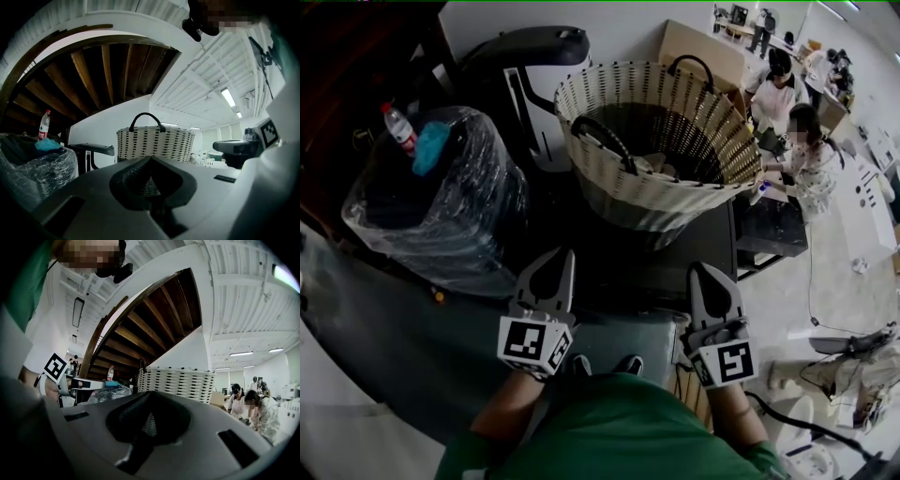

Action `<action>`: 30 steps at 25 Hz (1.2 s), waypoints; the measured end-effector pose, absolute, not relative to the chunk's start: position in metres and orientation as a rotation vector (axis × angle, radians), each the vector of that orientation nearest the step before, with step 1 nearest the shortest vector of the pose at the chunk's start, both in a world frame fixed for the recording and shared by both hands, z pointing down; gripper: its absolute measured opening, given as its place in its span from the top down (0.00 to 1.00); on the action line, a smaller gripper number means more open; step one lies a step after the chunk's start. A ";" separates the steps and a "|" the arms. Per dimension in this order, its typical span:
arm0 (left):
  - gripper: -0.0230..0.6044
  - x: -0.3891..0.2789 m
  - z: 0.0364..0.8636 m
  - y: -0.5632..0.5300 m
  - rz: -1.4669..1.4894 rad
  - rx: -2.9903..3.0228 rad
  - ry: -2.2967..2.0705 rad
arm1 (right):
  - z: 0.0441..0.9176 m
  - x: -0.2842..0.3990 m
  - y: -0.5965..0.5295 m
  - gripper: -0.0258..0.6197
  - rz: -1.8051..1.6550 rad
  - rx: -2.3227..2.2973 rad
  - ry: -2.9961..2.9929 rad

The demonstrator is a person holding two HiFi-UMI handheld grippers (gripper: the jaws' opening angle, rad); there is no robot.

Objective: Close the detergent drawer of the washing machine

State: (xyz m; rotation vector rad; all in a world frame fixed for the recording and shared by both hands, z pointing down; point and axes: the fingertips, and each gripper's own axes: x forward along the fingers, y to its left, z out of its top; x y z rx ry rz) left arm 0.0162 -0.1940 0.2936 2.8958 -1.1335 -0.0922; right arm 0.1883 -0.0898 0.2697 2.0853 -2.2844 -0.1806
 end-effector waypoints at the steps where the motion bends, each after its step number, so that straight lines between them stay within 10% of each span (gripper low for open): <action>1: 0.93 0.016 0.295 -0.194 -0.092 2.890 -1.132 | 0.270 0.188 -0.089 0.94 -0.177 2.084 -2.283; 30: 0.93 0.006 0.308 -0.201 -0.073 2.859 -1.152 | 0.273 0.176 -0.095 0.94 -0.191 2.052 -2.320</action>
